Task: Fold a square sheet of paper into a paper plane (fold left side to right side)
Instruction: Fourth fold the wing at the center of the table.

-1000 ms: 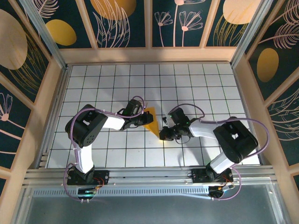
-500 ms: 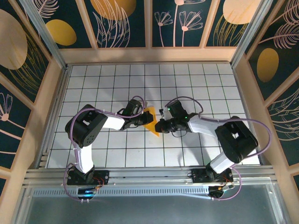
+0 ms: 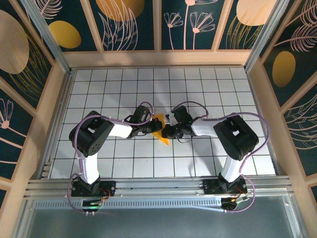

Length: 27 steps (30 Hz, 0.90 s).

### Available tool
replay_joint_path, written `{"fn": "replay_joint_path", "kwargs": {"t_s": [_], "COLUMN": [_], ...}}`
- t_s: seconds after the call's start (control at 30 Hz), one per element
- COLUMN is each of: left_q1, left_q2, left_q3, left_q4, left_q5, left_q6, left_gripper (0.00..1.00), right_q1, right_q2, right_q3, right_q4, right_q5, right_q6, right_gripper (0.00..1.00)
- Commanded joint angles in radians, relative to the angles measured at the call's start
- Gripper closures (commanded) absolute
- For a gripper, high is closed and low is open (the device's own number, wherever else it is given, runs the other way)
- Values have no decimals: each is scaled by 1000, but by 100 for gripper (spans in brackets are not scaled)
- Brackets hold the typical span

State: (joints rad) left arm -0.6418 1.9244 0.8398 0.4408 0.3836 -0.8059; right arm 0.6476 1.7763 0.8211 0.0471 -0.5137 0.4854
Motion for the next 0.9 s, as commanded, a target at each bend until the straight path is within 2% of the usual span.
{"fn": "replay_joint_path", "kwargs": {"t_s": [0.0, 0.33, 0.7, 0.87], "left_q1": [7, 8, 8, 8], "left_q2": [19, 22, 20, -1], "left_q3": [-22, -23, -23, 1], "left_q4": [-100, -104, -94, -92], "left_q5": [-52, -67, -68, -38], "left_q6": [17, 2, -3, 3], "left_gripper": [100, 100, 100, 100], "right_q1": [-3, -1, 6, 1], "right_q2": [34, 1, -136, -196], "right_q3": [35, -39, -189, -193], "right_q4": [13, -48, -108, -178], "right_q5": [37, 14, -25, -35], "right_q6": [1, -17, -28, -68], "right_gripper": [100, 100, 100, 100]}}
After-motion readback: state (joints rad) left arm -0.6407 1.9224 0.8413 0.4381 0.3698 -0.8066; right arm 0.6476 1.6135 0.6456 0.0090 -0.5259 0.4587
